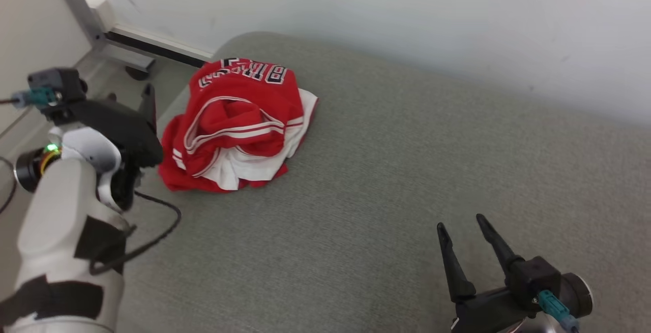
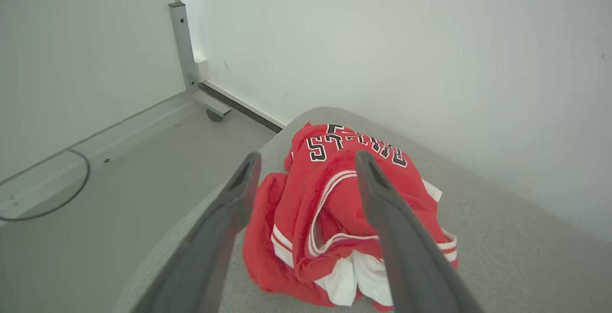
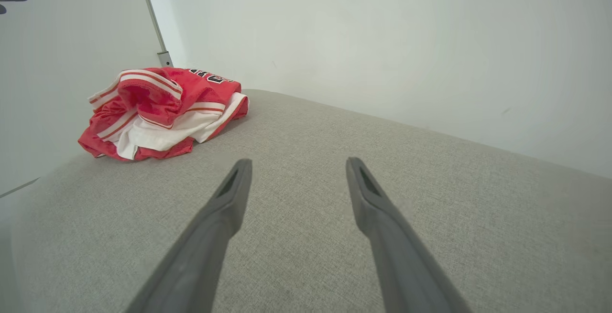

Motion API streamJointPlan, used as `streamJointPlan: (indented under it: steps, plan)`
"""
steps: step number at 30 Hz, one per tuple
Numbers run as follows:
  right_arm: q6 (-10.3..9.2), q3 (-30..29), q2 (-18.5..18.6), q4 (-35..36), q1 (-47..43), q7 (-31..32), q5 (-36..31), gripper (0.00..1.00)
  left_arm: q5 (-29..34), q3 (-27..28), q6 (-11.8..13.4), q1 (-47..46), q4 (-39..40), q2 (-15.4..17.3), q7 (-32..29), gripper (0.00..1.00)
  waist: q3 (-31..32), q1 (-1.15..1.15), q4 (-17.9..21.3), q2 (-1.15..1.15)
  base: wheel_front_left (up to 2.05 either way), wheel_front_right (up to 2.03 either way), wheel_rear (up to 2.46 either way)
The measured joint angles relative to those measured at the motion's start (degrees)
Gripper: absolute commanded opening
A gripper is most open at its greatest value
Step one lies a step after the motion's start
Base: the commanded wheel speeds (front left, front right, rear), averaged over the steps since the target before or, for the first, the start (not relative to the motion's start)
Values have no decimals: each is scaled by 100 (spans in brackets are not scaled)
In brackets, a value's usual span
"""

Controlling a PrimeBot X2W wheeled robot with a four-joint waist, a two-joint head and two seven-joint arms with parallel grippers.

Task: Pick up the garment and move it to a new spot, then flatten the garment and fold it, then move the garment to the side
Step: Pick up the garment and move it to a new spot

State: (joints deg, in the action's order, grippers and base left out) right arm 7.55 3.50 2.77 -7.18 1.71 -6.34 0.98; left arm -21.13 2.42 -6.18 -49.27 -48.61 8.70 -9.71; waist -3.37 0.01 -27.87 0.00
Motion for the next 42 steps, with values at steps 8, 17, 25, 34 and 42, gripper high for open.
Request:
streamJointPlan:
  steps: [8, 17, 25, 34, 42]
  plan:
    - [0, -27, 10, 1356, -424, 581, -213, 100, -312, 163, 4, -828, -891, 283, -565, 100, -588, 0, 682, 0, 0, 0, 0]
    - [0, 98, 13, 1797, -536, 694, -157, 100, -255, 14, 136, -1284, -1444, 534, -1067, 100, -1537, 1, 1388, 1, 0, 0, 0]
    - [0, 174, 13, 1693, -342, 617, -47, 100, -230, -56, 292, -1540, -1639, 668, -1313, 0, -2114, 1, 1826, 1, 0, 0, 0]
    - [0, 338, 14, 1116, -76, 281, 259, 100, -92, -235, 314, -1651, -1590, 1001, -1407, 0, -2047, 0, 1989, 1, 0, 0, 0]
    - [0, 555, 14, 427, 24, -86, 691, 100, 123, -514, 297, -1740, -1266, 1172, -1444, 0, -1409, -2, 1928, 0, 0, 0, 0]
